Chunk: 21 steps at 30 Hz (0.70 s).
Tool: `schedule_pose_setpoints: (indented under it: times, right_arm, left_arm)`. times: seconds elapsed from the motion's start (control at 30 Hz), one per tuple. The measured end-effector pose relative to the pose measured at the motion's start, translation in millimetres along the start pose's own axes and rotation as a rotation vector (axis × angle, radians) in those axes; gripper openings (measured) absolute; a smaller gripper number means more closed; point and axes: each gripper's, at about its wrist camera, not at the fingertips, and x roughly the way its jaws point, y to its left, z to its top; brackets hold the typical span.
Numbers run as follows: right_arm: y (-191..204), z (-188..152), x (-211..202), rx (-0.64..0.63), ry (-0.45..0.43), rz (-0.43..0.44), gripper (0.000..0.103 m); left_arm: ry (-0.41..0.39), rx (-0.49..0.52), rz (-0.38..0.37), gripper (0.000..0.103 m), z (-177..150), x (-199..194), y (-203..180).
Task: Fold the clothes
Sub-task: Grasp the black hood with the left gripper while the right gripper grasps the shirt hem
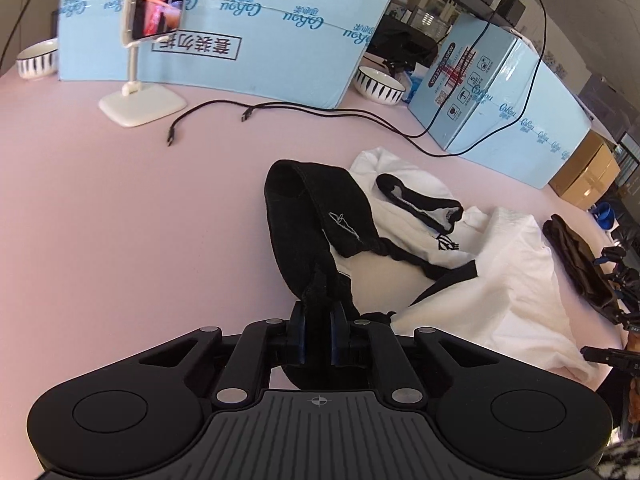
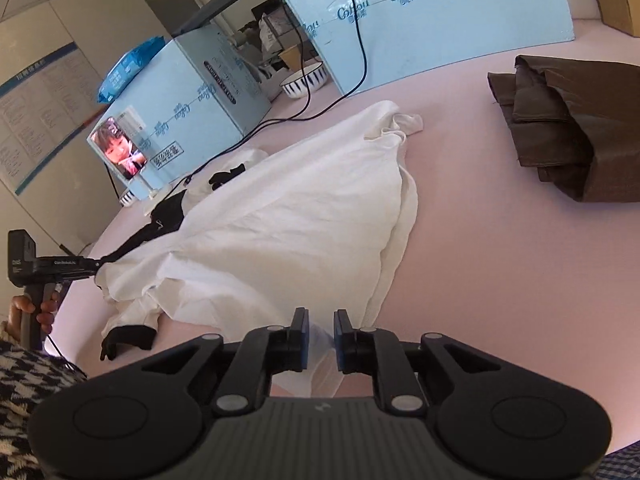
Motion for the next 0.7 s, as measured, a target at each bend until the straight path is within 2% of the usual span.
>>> schedule_pose_setpoints:
  times: [0.03, 0.07, 0.1, 0.13, 0.2, 0.23, 0.27, 0.33, 0.37, 0.4, 0.47, 0.53, 0.63, 0.7]
  right_arm:
    - [-0.1, 2.8, 0.8, -0.018, 0.002, -0.004, 0.046]
    - [-0.2, 5.6, 1.6, -0.036, 0.003, -0.008, 0.051]
    - [-1.8, 11.9, 2.2, -0.047, -0.002, 0.004, 0.059]
    - [-3.7, 21.5, 4.0, -0.052, -0.010, 0.024, 0.066]
    - [-5.9, 43.1, 9.9, -0.057, -0.022, 0.048, 0.074]
    - [-6.1, 54.9, 14.2, -0.060, -0.024, 0.044, 0.075]
    - [-6.3, 66.7, 18.5, -0.063, -0.027, 0.040, 0.075]
    - [-3.7, 90.3, 28.7, -0.090, -0.037, 0.018, 0.078]
    - [-1.3, 102.1, 35.9, -0.109, -0.043, 0.001, 0.080]
    - [-0.2, 112.2, 44.0, -0.117, -0.053, -0.015, 0.080]
    - [-0.5, 132.0, 66.1, -0.114, -0.056, -0.043, 0.082]
    - [-3.2, 150.8, 97.8, -0.093, -0.024, -0.076, 0.082]
    - [-12.7, 159.2, 132.1, -0.021, 0.008, -0.141, 0.081]
    - [-16.0, 161.1, 146.3, 0.018, 0.011, -0.093, 0.078]
  left_arm:
    - [0.021, -0.010, 0.005, 0.011, -8.6, -3.4, 3.6]
    - [0.043, -0.019, 0.009, 0.014, -17.1, -6.8, 7.3]
    - [0.064, -0.026, 0.015, 0.021, -24.1, -8.5, 10.6]
    - [0.073, -0.034, 0.033, 0.035, -25.2, -9.0, 13.6]
    - [0.042, -0.073, 0.109, 0.054, -16.9, -16.9, 21.0]
    - [0.010, -0.087, 0.133, 0.057, -10.6, -22.4, 24.1]
    - [-0.053, -0.091, 0.129, 0.058, -0.4, -30.9, 26.0]
    - [-0.160, -0.094, 0.113, 0.073, 19.6, -44.7, 29.3]
    - [-0.150, -0.081, 0.075, 0.077, 30.2, -39.8, 29.3]
    - [-0.111, -0.070, 0.029, 0.079, 43.2, -26.3, 27.9]
    - [-0.027, -0.065, -0.007, 0.079, 60.1, 8.9, 21.7]
    - [0.060, -0.046, 0.002, 0.079, 73.4, 53.0, 14.6]
    - [0.069, -0.076, 0.053, 0.080, 78.5, 88.1, 14.4]
    - [0.052, -0.091, 0.017, 0.080, 84.4, 92.8, 10.4]
